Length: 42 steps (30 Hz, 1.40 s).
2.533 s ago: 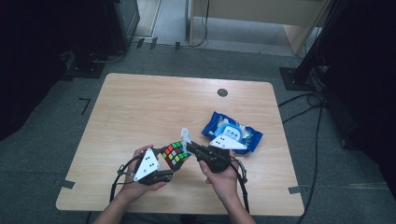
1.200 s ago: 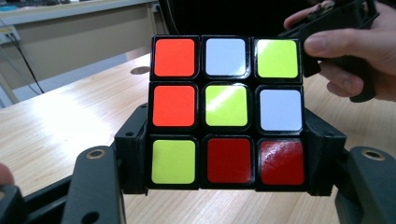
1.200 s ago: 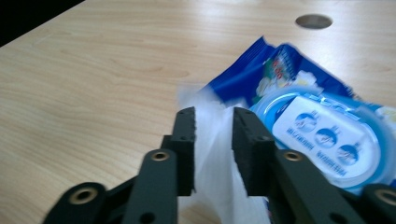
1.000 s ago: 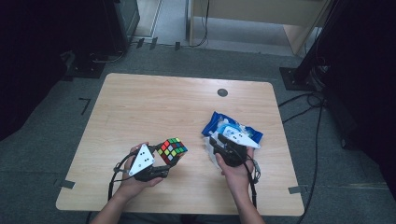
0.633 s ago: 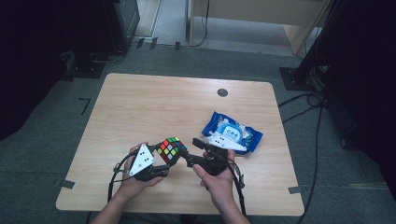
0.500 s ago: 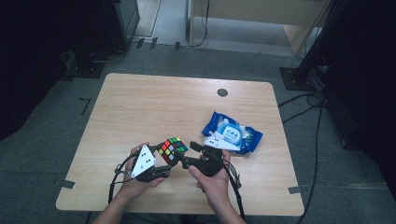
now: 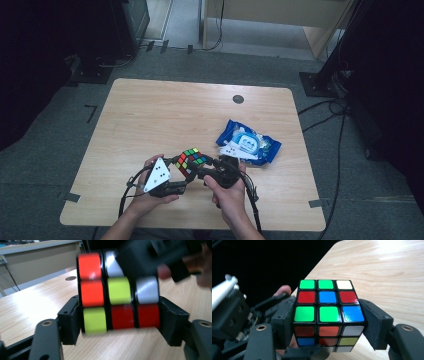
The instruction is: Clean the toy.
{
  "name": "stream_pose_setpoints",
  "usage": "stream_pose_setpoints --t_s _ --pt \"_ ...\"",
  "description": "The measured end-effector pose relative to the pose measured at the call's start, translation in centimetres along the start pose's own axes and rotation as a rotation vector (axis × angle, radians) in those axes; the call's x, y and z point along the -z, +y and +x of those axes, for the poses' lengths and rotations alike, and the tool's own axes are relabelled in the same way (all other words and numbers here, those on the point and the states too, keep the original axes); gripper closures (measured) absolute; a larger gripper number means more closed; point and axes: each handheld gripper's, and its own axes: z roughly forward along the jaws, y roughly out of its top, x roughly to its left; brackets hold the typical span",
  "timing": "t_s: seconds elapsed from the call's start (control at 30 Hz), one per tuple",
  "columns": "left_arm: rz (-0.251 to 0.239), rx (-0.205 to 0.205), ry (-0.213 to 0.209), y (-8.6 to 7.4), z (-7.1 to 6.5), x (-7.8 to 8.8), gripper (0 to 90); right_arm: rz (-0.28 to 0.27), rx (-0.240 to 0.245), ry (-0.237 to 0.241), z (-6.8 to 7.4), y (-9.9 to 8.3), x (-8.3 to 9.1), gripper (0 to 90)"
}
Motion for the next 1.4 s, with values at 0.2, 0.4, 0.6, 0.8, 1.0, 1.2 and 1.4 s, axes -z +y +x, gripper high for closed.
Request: stream_pose_setpoints --t_s 0.2,0.4,0.6,0.8,1.0,1.2,1.4 --pt "0.032 -0.048 0.016 -0.4 0.4 0.0 28.0 -0.040 0.004 -0.010 -0.6 1.5 1.8 34.5" --pt "0.023 -0.076 0.047 -0.4 0.6 0.3 28.9 0.022 0.030 0.014 0.0 1.4 1.5 34.4" --pt "0.022 -0.134 0.060 -0.2 -0.2 0.3 26.9 0.033 0.041 0.019 0.3 1.3 1.2 34.3" --pt "0.030 -0.162 0.048 -0.2 -1.0 -0.1 20.8 0.085 0.033 0.012 0.1 0.9 0.5 34.2" --pt "0.039 -0.172 0.053 -0.2 -1.3 -0.4 18.1 0.115 0.044 0.002 0.1 0.9 0.4 34.2" --pt "0.030 -0.183 0.055 -0.1 -1.6 -0.4 16.1 0.139 0.043 0.008 0.1 0.8 0.2 34.3" --pt "0.022 -0.191 0.035 -0.1 -1.8 -0.4 20.1 0.155 0.047 0.010 0.2 0.7 -0.1 34.3"
